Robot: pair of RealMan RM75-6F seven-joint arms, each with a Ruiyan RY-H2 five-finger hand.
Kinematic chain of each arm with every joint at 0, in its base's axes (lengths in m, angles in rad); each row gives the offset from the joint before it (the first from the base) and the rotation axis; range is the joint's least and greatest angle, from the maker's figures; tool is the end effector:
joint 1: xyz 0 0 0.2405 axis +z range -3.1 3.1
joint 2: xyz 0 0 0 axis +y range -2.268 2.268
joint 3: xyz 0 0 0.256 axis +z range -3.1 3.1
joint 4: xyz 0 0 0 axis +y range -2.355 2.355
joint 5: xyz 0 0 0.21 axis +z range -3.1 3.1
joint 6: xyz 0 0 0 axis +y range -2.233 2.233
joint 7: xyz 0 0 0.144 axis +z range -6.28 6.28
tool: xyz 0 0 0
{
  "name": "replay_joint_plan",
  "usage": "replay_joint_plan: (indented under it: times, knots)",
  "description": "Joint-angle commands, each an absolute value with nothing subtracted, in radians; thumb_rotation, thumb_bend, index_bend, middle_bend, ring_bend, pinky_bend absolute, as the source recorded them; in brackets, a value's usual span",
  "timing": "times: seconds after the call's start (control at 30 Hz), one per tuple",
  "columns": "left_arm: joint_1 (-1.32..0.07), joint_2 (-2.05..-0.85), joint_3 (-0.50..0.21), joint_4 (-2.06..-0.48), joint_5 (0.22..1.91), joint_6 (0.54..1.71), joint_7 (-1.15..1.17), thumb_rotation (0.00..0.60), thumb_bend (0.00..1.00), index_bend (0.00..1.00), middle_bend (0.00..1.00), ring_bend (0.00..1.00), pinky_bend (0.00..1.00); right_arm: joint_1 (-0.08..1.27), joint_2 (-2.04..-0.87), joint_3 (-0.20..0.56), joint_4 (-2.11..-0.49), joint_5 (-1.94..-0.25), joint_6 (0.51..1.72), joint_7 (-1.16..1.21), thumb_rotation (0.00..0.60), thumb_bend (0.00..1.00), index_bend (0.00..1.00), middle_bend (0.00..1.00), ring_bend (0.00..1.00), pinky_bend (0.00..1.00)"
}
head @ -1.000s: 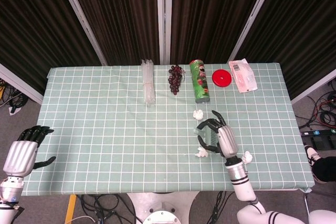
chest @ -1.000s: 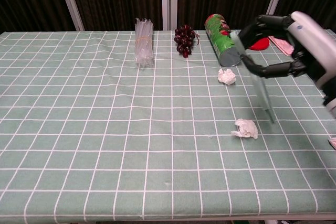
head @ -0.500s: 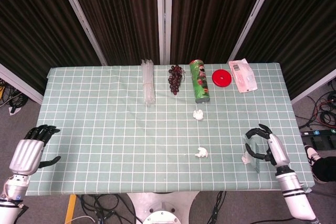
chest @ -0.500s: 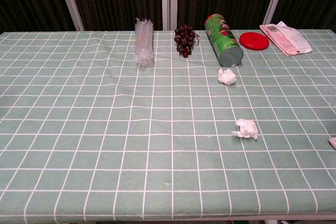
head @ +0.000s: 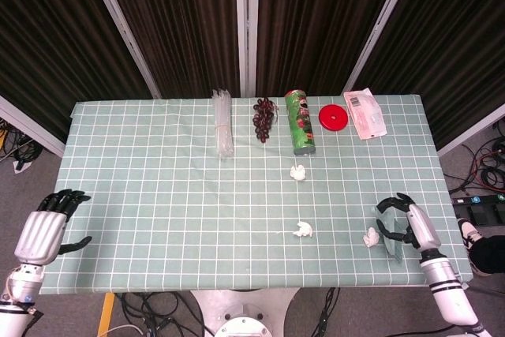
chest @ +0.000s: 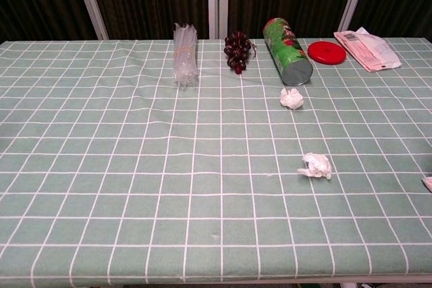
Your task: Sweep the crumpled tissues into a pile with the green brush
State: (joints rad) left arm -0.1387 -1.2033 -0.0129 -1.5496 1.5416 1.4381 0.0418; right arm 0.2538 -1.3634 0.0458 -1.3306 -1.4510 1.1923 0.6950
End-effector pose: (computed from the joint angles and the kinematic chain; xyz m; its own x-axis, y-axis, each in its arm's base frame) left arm -0.3056 0.1897 0.1238 0.4237 0.0626 0.9036 0.9034 -0.1014 -0.4166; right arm -0.3292 -0.2344 0.0691 -0.2420 -0.2343 0.9416 -0.9702 0.0664 -0.2329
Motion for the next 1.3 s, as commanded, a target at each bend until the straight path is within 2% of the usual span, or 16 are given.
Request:
replay_joint_plan:
  times: [0.03,0.27,0.73,0.87,1.07,1.23,1.3]
  knots:
    - [-0.139,-1.205,-0.013,-1.548,1.541,1.438,0.040,0.600,0.00,0.24,0.19,0.14,0.19,0.252,-1.437,0.035,-1.289,-1.489,1.228,0.684,0.600,0.40,0.71,0.59,0.29,0.08]
    - [-0.141,-1.208,-0.013,-1.538,1.546,1.441,0.031,0.600,0.00,0.24,0.19,0.14,0.19,0.279,-1.597,0.070,-1.227,-1.516,1.280,0.659,0.600,0.40,0.71,0.59,0.29,0.08]
    - [-0.136,-1.211,-0.013,-1.520,1.535,1.442,0.016,0.600,0.00,0.24,0.19,0.14,0.19,0.436,-1.875,0.187,-1.093,-1.529,1.293,0.558,0.600,0.39,0.72,0.59,0.29,0.08]
    - [-0.136,-1.209,-0.013,-1.519,1.537,1.445,0.015,0.600,0.00,0.24,0.19,0.14,0.19,0.464,-1.867,0.205,-1.109,-1.538,1.301,0.548,0.600,0.39,0.72,0.59,0.29,0.08]
    - [-0.134,-1.204,-0.013,-1.527,1.543,1.454,0.019,0.600,0.00,0.24,0.19,0.14,0.19,0.492,-1.757,0.241,-1.220,-1.541,1.299,0.529,0.600,0.39,0.72,0.60,0.30,0.08]
    - [-0.133,-1.202,-0.011,-1.531,1.545,1.456,0.025,0.600,0.00,0.24,0.19,0.14,0.19,0.563,-1.701,0.286,-1.258,-1.499,1.196,0.513,0.600,0.42,0.72,0.59,0.30,0.09]
    - [-0.132,-1.200,-0.011,-1.533,1.543,1.455,0.026,0.600,0.00,0.24,0.19,0.14,0.19,0.606,-1.674,0.298,-1.275,-1.478,1.114,0.536,0.600,0.44,0.72,0.59,0.30,0.16]
